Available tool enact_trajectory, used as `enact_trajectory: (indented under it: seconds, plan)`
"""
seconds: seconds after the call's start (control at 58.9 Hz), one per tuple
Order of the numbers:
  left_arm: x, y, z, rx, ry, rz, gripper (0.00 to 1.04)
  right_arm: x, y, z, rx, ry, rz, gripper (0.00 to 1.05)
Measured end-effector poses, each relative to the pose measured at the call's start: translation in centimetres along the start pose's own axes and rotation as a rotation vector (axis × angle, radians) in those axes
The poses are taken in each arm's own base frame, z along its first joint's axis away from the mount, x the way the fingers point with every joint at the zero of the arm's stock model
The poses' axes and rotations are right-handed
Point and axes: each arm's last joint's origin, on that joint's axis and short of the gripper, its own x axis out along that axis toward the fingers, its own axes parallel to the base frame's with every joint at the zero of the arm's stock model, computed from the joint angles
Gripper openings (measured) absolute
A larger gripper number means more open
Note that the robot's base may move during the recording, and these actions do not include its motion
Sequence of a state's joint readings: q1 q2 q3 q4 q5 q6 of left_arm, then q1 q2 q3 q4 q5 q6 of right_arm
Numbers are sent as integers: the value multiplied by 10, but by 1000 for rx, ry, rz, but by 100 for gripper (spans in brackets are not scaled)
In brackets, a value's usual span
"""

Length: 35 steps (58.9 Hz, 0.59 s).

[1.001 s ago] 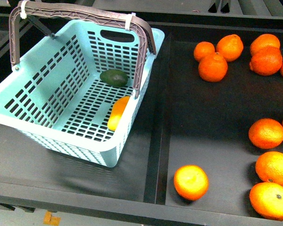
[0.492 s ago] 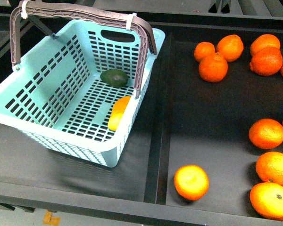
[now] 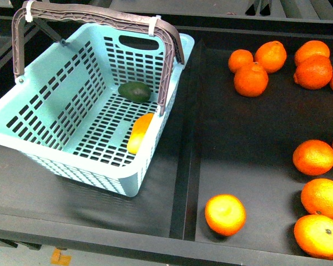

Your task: Pick mango and avocado into basket

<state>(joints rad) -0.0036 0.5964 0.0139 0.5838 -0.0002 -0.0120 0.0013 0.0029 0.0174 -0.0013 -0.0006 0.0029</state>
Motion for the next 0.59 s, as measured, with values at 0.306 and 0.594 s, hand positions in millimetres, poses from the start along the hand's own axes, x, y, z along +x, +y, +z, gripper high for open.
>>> enact_trajectory:
  seconds: [0.306,0.594]
  plan:
    - [-13,0,4,1,-11,0,2,0,0,0,0,0,0,96]
    - [-23,0,4,1,-13,0,2,0,0,0,0,0,0,96]
